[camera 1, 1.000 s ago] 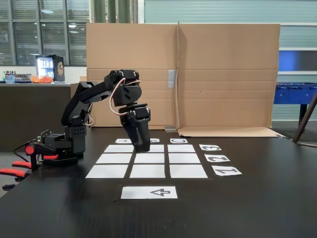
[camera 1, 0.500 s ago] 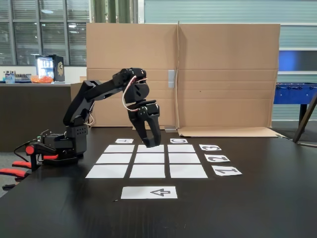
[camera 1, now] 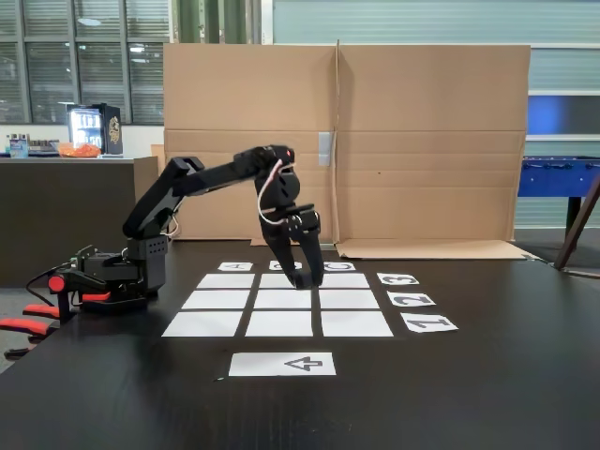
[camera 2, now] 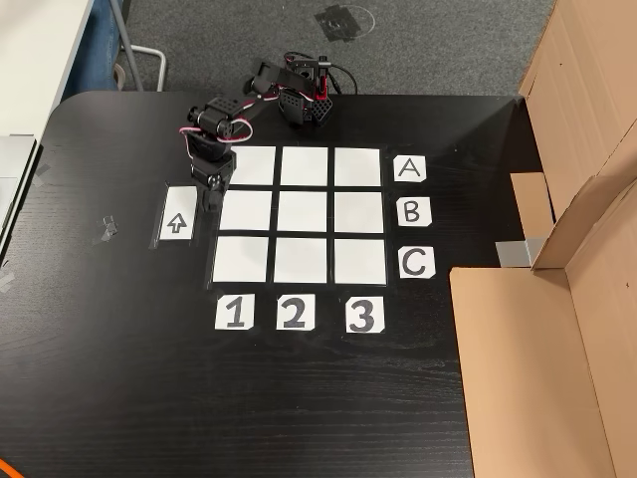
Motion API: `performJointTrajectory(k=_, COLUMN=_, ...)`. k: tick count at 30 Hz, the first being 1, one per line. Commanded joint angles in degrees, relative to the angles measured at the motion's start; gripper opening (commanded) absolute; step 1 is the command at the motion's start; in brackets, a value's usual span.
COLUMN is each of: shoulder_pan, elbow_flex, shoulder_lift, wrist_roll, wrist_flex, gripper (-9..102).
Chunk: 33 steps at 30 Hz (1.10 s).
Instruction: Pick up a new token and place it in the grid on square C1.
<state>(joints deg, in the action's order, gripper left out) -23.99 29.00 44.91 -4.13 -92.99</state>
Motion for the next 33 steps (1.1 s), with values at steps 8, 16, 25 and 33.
performJointTrajectory(k=8, shoulder_pan=2.7, elbow_flex=-5.4, shoulder_lift=-3.6, wrist_roll=0.2, wrist_flex=5.9, gripper=0)
performJointTrajectory(k=16, shoulder_pan=5.4, elbow_flex=-7.3, shoulder_lift=-6.7, wrist_roll=0.4, wrist_flex=8.5, gripper=0)
performJointTrajectory(k=25, shoulder_pan=7.7, elbow_flex=-10.1, shoulder_lift=-10.6, wrist_roll=0.3, wrist_flex=10.6, gripper=0)
performJointTrajectory(k=33, shoulder_pan=8.7, elbow_flex=-13.8, shoulder_lift=-15.0, wrist_roll=0.2, wrist_flex=11.3, gripper=0)
